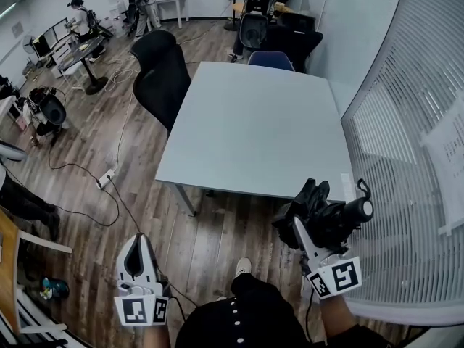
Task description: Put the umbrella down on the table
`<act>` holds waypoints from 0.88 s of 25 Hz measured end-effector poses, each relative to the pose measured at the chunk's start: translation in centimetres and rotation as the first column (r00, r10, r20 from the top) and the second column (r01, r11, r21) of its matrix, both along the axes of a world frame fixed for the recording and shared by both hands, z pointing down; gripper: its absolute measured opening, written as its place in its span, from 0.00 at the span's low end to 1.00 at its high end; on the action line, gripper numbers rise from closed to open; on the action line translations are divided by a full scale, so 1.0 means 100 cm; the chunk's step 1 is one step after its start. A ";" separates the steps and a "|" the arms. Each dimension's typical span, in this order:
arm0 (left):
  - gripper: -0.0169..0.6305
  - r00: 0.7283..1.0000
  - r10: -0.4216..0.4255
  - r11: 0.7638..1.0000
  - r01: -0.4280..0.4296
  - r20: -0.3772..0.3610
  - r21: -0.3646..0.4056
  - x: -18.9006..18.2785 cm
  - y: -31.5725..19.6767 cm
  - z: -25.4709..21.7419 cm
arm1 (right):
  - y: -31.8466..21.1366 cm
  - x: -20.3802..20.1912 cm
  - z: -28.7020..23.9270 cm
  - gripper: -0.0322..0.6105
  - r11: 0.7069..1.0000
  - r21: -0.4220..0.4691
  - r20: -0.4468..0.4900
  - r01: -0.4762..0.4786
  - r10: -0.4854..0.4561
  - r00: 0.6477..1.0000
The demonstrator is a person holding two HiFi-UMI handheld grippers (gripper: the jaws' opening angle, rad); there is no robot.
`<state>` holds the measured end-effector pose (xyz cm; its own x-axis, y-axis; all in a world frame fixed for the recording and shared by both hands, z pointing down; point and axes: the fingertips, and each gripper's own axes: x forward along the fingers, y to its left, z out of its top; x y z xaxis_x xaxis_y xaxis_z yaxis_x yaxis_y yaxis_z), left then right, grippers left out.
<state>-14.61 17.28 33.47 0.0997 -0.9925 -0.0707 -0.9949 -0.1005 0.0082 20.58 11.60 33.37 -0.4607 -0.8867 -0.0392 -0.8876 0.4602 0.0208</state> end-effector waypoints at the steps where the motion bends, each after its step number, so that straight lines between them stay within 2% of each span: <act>1: 0.04 1.000 -0.001 1.000 0.001 0.000 0.001 0.001 -0.006 -0.001 | -0.006 0.000 0.000 0.51 1.000 0.001 0.001 0.001 -0.001 1.000; 10: 0.04 0.999 -0.043 0.999 0.043 0.005 0.009 0.004 -0.052 -0.012 | -0.066 0.000 -0.007 0.51 0.999 0.001 0.001 0.044 -0.044 0.999; 14: 0.04 0.998 -0.060 0.998 0.059 0.010 0.023 0.003 -0.067 -0.019 | -0.086 -0.003 -0.016 0.51 0.998 0.028 -0.005 0.065 -0.064 0.998; 22: 0.04 0.997 -0.078 0.996 0.077 0.009 0.035 0.017 -0.106 -0.016 | -0.129 0.009 -0.012 0.51 0.995 0.036 -0.007 0.088 -0.088 0.996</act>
